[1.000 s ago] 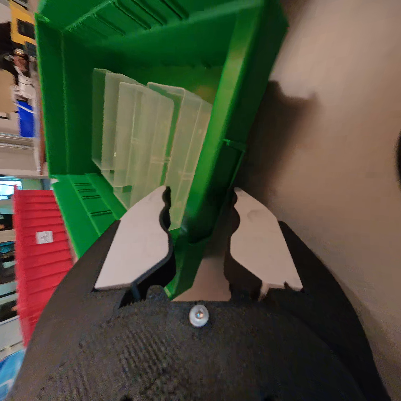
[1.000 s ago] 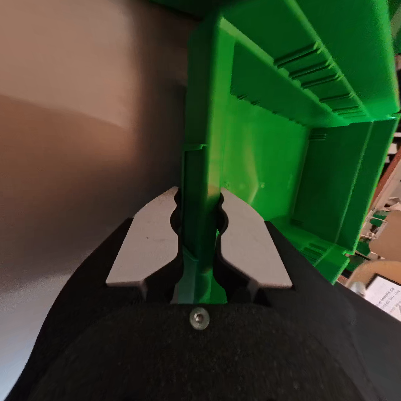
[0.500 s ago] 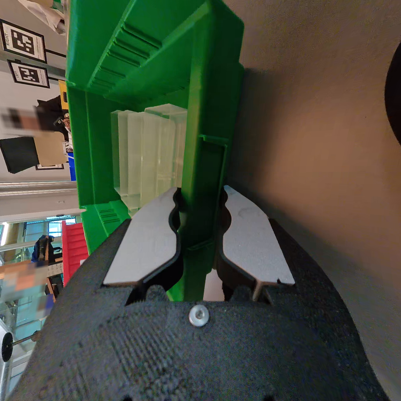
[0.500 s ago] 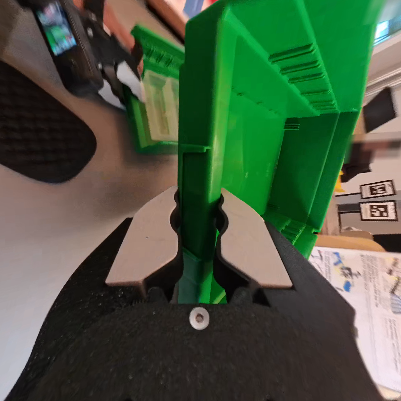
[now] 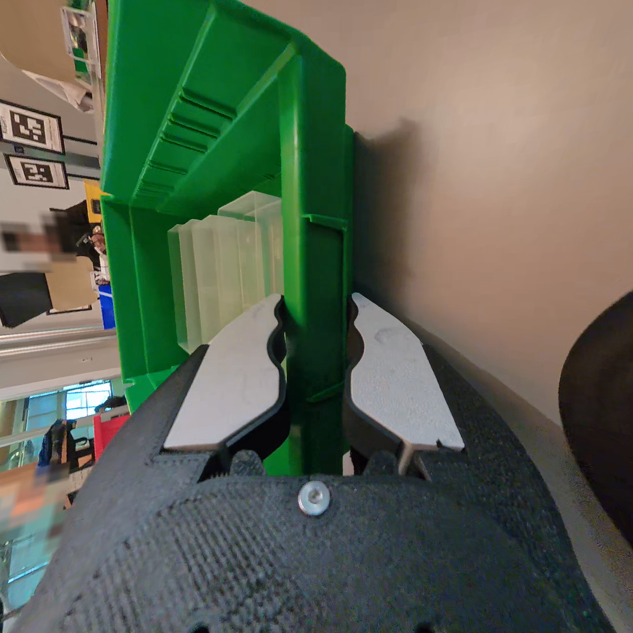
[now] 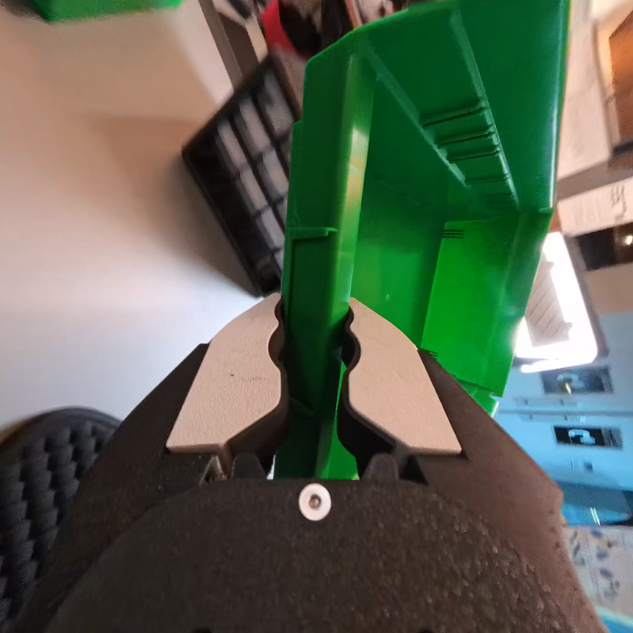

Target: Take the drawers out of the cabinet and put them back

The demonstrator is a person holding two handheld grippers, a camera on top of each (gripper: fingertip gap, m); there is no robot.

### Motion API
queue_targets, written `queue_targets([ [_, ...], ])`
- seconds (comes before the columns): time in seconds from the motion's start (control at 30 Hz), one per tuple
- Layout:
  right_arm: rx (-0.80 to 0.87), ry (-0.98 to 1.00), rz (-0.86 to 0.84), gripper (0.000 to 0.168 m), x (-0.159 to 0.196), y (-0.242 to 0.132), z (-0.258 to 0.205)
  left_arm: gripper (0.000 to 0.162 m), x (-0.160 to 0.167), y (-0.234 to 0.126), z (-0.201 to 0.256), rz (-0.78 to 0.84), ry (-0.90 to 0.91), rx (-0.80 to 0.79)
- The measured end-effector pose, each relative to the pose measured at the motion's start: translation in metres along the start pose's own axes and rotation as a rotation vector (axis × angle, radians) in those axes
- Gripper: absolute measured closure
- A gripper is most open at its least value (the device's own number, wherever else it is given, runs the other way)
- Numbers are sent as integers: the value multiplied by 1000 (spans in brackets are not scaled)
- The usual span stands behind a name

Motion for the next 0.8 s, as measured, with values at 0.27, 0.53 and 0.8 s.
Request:
queue_targets([
  [0.27, -44, 53, -298, 138, 139, 46, -25, 129, -30, 33, -6, 35, 18, 19],
  [0.53, -79, 31, -441, 138, 238, 113, -48, 129, -30, 49, -15, 58, -9, -5],
  [0.8, -116, -22, -479, 138, 267, 143, -54, 129, -30, 56, -20, 59, -2, -8],
])
Point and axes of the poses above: each gripper's, where its closed fingertips meet, y out along the fingers, x out of its underside, z = x × y across the jaws, the point moved 8 cm from there along -y, back along the fingers, and after that the axes turned 12 degrees about z, right-handed, at the moved point
